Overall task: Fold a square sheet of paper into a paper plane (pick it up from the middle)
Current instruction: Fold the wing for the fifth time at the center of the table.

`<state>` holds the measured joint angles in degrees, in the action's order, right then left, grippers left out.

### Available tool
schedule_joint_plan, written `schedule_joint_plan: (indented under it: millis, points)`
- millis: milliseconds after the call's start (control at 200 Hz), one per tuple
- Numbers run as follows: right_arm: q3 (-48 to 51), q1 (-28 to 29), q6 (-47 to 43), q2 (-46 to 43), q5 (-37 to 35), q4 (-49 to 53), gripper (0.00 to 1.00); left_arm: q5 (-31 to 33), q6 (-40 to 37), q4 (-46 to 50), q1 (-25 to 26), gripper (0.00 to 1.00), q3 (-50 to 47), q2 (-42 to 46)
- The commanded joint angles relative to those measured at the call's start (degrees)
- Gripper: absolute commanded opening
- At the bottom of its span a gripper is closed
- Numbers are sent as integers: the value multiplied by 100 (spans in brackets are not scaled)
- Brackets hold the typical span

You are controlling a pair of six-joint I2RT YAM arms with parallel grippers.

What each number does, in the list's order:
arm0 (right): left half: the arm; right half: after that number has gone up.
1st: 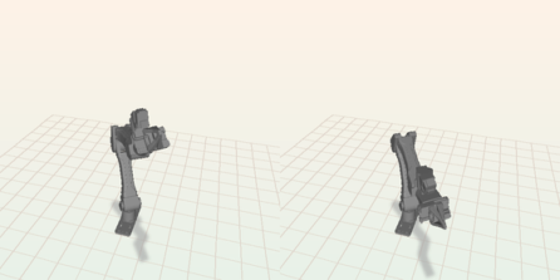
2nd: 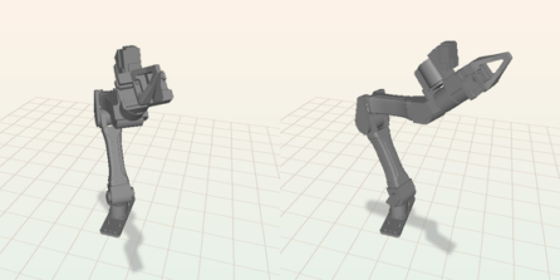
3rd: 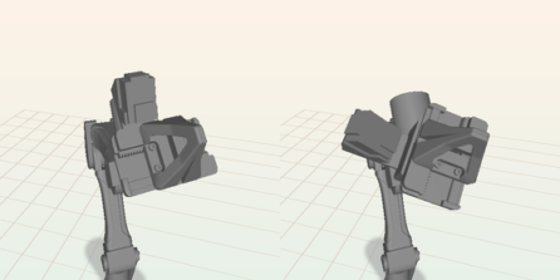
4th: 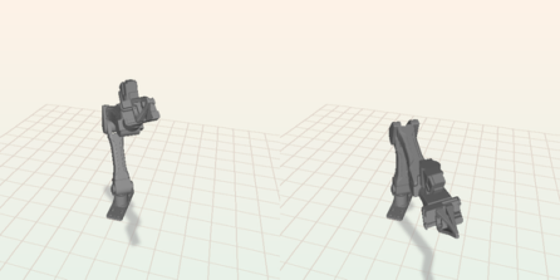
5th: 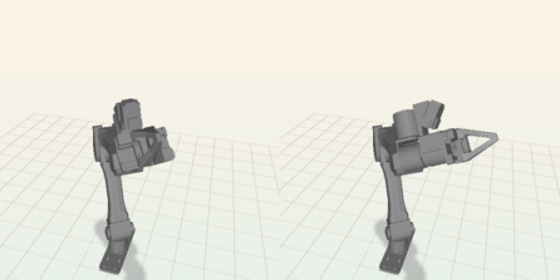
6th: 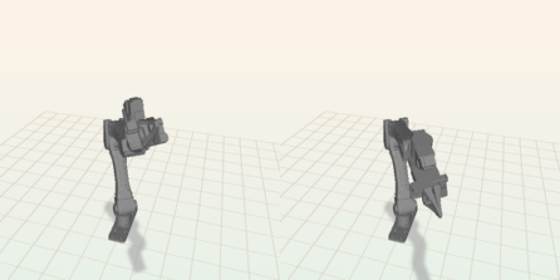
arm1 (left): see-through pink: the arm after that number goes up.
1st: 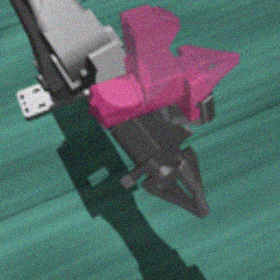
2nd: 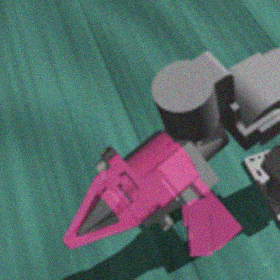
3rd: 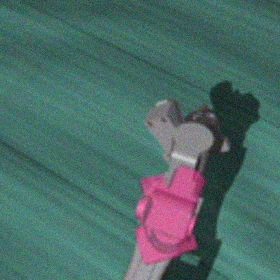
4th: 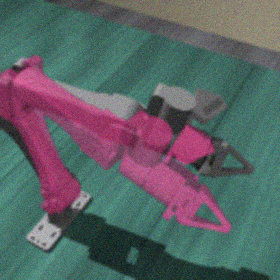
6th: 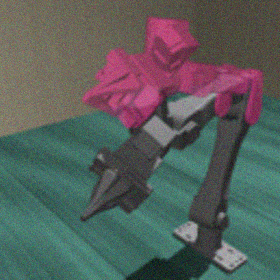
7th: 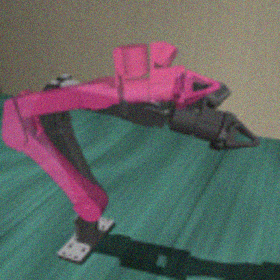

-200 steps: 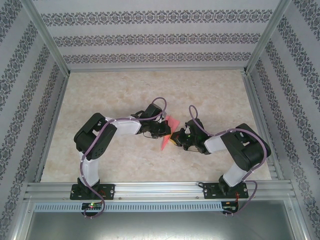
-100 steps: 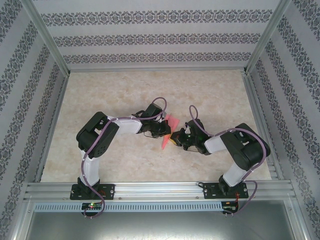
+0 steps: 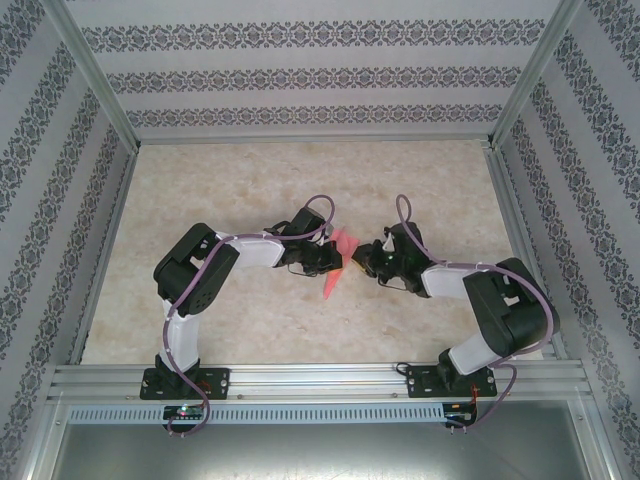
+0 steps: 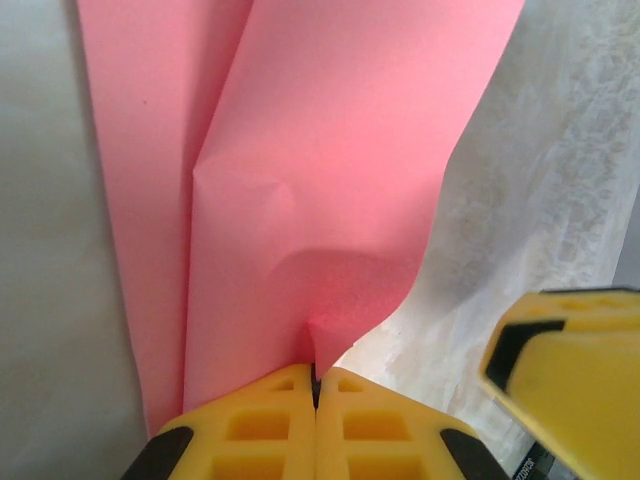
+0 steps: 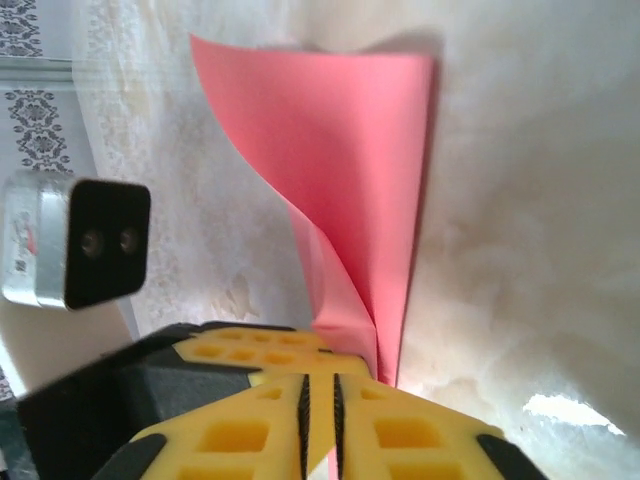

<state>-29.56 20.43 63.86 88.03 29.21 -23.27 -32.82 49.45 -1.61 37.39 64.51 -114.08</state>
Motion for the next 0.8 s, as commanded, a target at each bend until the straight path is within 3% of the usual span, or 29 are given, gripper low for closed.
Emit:
schedule_joint_plan:
  millis: [0,210,794]
  points:
    - [-337,-85,-497,110,212,413,22,-50,-212,-111,-21,9,62,36]
    - [-805,-144,-860,504,375,736,29,-80,-243,-183,-27,14,26,70]
    - [-1346,-146,-1317,1199,665,1319,33,-243,-335,-463,-22,19,-24,167]
